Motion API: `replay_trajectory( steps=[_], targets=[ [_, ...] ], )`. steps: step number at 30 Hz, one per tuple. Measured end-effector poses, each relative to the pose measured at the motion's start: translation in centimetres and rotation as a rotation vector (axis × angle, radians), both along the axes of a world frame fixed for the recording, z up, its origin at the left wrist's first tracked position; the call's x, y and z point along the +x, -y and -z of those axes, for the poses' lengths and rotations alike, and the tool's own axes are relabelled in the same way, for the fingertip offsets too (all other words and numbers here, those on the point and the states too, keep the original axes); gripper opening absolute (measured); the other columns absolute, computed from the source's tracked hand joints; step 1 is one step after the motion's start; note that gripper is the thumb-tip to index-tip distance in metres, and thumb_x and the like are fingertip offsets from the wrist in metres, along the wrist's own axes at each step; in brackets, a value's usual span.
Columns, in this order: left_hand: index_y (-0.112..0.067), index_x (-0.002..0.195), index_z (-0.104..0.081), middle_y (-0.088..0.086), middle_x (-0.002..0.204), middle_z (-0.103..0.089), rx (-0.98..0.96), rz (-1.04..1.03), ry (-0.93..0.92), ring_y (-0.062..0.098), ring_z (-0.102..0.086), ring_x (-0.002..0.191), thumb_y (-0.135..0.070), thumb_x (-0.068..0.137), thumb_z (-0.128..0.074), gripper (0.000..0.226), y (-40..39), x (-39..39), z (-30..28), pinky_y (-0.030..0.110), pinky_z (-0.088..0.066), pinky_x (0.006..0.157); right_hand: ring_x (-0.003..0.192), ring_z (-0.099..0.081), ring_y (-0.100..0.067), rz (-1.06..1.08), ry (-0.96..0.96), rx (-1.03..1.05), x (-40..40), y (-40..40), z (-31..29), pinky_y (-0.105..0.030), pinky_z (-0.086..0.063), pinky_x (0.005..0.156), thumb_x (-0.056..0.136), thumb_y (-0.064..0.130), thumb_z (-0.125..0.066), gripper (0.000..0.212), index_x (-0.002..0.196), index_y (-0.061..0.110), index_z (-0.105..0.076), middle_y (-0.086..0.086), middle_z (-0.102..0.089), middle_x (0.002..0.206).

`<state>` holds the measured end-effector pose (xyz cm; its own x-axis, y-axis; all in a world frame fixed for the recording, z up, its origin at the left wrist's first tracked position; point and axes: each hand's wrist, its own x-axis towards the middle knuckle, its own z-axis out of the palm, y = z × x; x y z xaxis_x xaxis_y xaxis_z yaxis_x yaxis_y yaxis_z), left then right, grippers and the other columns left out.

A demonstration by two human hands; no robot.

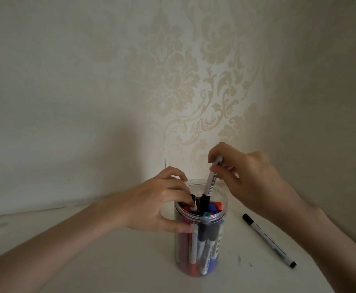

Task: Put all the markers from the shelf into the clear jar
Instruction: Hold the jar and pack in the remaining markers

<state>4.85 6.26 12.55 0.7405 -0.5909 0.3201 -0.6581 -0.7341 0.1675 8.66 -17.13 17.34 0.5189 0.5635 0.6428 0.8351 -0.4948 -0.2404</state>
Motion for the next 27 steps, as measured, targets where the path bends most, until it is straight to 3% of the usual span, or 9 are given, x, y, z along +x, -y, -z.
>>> replay_trajectory(
  steps=[2,6,8,10,13,16,23,27],
  targets=[
    [-0.028,0.115,-0.07,-0.014,0.125,-0.063,0.028,-0.007,0.002,0.008,-0.039,0.132,-0.065,0.083,-0.065,0.049,0.1,0.0,-0.3,0.026,-0.041,0.106,0.073,-0.071,-0.013,0.01,-0.021,0.028,-0.1,0.8,0.1,-0.034,-0.057,0.066,0.09,0.012,-0.063,0.011,0.1,0.017,-0.059,0.003,-0.071,0.08],
    [-0.039,0.128,-0.052,-0.02,0.142,-0.053,0.226,-0.031,0.017,0.009,-0.025,0.144,-0.075,0.083,-0.054,0.058,1.0,0.2,-0.8,0.018,-0.019,0.113,0.075,-0.07,-0.002,0.051,0.006,0.185,-0.1,1.7,0.2,-0.02,-0.056,0.068,0.089,0.011,-0.064,0.012,0.098,0.016,-0.059,0.004,-0.072,0.08],
    [-0.035,0.125,-0.053,-0.017,0.135,-0.057,0.27,-0.024,0.02,0.012,-0.03,0.139,-0.073,0.082,-0.057,0.057,1.5,0.4,-1.2,0.022,-0.024,0.115,0.075,-0.07,0.0,0.029,0.036,0.249,-0.1,1.5,0.1,-0.021,-0.057,0.068,0.089,0.009,-0.064,0.011,0.097,0.016,-0.059,0.005,-0.071,0.08],
    [-0.034,0.117,-0.057,-0.015,0.123,-0.058,0.198,-0.031,-0.058,0.006,-0.038,0.129,-0.067,0.077,-0.068,0.053,1.6,0.5,-1.5,0.022,-0.033,0.109,0.072,-0.071,-0.006,0.014,0.068,0.239,-0.1,1.1,0.2,-0.03,-0.058,0.065,0.09,0.008,-0.063,0.009,0.097,0.012,-0.06,0.006,-0.069,0.08],
    [-0.036,0.111,-0.06,-0.026,0.118,-0.051,-0.026,-0.089,-0.257,-0.012,-0.038,0.122,-0.058,0.067,-0.084,0.055,1.1,0.6,-1.4,0.011,-0.036,0.101,0.067,-0.07,-0.018,-0.008,0.064,0.161,0.0,0.6,0.6,-0.04,-0.057,0.063,0.091,0.009,-0.062,0.009,0.099,0.01,-0.06,-0.001,-0.069,0.075],
    [-0.033,0.108,-0.064,-0.03,0.117,-0.051,-0.074,-0.105,-0.264,-0.017,-0.04,0.118,-0.058,0.063,-0.087,0.056,0.7,0.8,-0.8,0.0,-0.031,0.096,0.067,-0.069,-0.025,-0.011,0.071,0.085,0.5,0.1,0.8,-0.042,-0.056,0.063,0.092,0.013,-0.059,0.011,0.103,0.013,-0.059,-0.006,-0.069,0.074],
    [-0.039,0.107,-0.065,-0.024,0.117,-0.057,-0.097,-0.111,-0.271,-0.007,-0.047,0.118,-0.06,0.062,-0.086,0.053,0.9,0.5,-1.1,0.018,-0.041,0.102,0.072,-0.071,-0.016,0.076,-0.06,0.05,0.9,-1.3,-0.1,-0.035,-0.061,0.067,0.086,0.027,-0.069,0.042,0.12,0.025,-0.044,-0.002,-0.073,0.079],
    [-0.031,0.11,-0.061,-0.014,0.113,-0.059,0.077,-0.116,-0.091,0.003,-0.048,0.113,-0.068,0.073,-0.072,0.053,1.3,0.0,-1.3,0.018,-0.038,0.1,0.072,-0.067,-0.025,0.204,-0.016,-0.061,1.2,-2.2,-1.2,-0.04,-0.058,0.063,0.087,0.036,-0.066,0.039,0.115,0.017,-0.048,-0.008,-0.07,0.085]
  ],
)
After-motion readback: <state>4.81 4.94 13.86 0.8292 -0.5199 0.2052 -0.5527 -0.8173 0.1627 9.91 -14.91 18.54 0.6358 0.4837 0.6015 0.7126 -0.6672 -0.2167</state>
